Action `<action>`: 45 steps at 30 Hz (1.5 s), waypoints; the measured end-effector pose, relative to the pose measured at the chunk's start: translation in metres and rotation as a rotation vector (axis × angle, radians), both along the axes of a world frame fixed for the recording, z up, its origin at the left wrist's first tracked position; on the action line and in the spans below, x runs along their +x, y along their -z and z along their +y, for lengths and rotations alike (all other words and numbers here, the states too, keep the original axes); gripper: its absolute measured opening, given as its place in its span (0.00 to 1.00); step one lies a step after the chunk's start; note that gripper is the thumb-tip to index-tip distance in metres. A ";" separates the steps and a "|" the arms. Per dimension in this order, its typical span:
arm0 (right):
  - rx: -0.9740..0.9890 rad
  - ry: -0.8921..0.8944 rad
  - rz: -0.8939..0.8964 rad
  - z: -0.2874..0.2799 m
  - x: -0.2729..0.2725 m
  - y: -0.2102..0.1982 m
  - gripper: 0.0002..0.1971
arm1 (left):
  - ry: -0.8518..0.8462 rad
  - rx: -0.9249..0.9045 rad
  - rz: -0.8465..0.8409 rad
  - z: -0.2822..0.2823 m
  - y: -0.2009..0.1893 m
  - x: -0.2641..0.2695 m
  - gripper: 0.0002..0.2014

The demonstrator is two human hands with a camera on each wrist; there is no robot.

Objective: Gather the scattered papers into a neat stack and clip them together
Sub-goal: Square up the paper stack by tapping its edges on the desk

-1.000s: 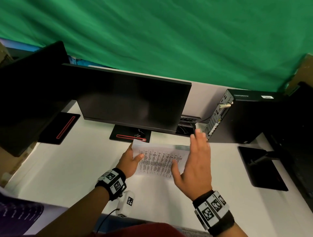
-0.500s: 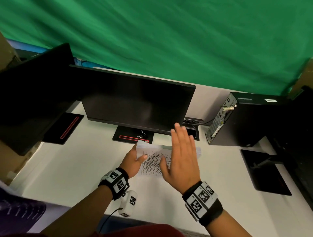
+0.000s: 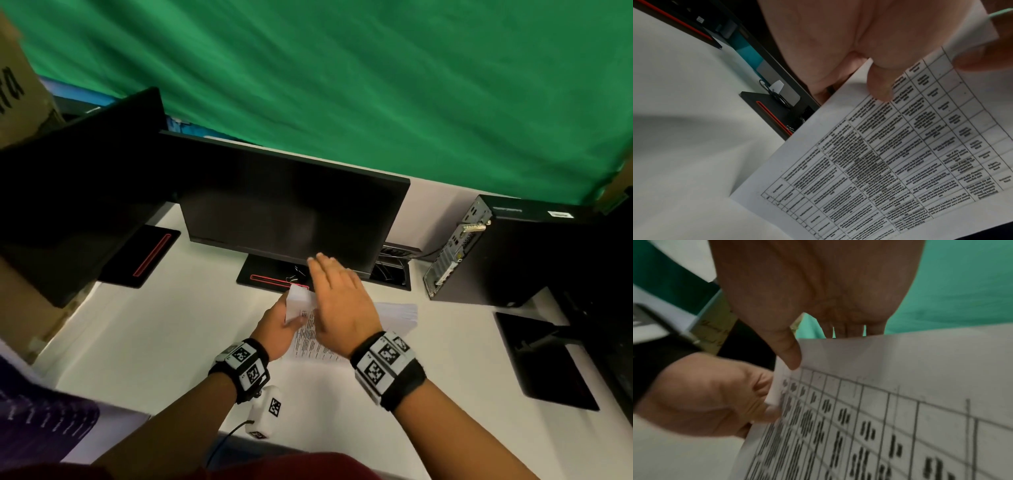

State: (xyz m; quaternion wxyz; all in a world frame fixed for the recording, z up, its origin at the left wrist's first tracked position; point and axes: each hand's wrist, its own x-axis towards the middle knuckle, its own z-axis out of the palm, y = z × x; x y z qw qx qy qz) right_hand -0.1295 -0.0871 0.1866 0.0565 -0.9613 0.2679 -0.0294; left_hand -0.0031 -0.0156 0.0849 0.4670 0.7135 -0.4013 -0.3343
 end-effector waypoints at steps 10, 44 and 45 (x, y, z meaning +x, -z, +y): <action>0.243 0.054 -0.187 -0.036 -0.033 -0.026 0.03 | 0.122 0.061 -0.136 0.029 0.002 0.038 0.09; 0.890 0.895 -1.111 -0.016 -0.046 0.111 0.13 | -0.441 -0.154 0.159 0.021 0.011 0.056 0.08; 0.875 0.890 -1.104 -0.017 -0.046 0.111 0.11 | -0.443 -0.150 0.151 0.021 0.011 0.056 0.09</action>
